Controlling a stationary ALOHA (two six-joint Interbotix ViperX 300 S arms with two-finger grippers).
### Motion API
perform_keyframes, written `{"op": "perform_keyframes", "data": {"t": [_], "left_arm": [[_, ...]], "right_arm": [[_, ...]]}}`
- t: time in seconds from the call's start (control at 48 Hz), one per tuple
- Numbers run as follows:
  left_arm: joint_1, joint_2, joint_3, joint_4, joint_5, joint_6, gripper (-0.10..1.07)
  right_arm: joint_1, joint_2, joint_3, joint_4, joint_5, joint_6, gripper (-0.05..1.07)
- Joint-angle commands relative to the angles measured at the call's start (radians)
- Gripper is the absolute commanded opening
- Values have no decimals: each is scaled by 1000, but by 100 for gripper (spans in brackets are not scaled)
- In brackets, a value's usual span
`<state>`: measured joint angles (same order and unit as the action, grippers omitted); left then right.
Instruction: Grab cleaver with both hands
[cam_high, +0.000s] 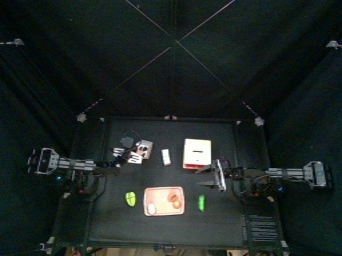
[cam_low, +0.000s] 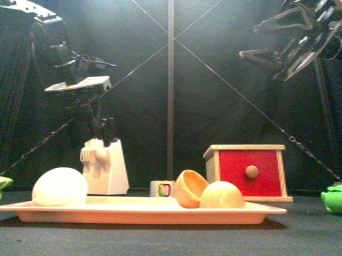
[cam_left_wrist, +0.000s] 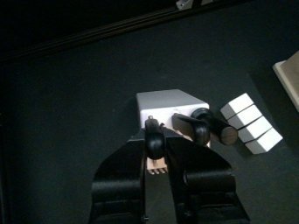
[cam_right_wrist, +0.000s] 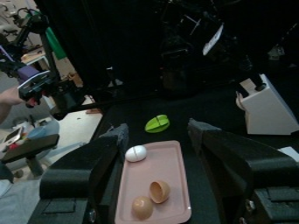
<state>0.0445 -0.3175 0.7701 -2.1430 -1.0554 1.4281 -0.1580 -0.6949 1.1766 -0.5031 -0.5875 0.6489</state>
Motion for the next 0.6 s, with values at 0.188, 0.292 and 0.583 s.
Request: {"op": "perform_keyframes", "data": {"t": [0.188,0.292,0.583], "left_arm": [[-25,-32,-29,6,-8,6,45],[-48,-51,-34,6,-14,6,45],[-123,-137,-34,6,-81,14,45]], "right_arm": [[-2,-5,-6,14,-3,0,91],[-2,-5,-6,14,-3,0,91],[-2,-5,-6,14,-3,0,91]]}}
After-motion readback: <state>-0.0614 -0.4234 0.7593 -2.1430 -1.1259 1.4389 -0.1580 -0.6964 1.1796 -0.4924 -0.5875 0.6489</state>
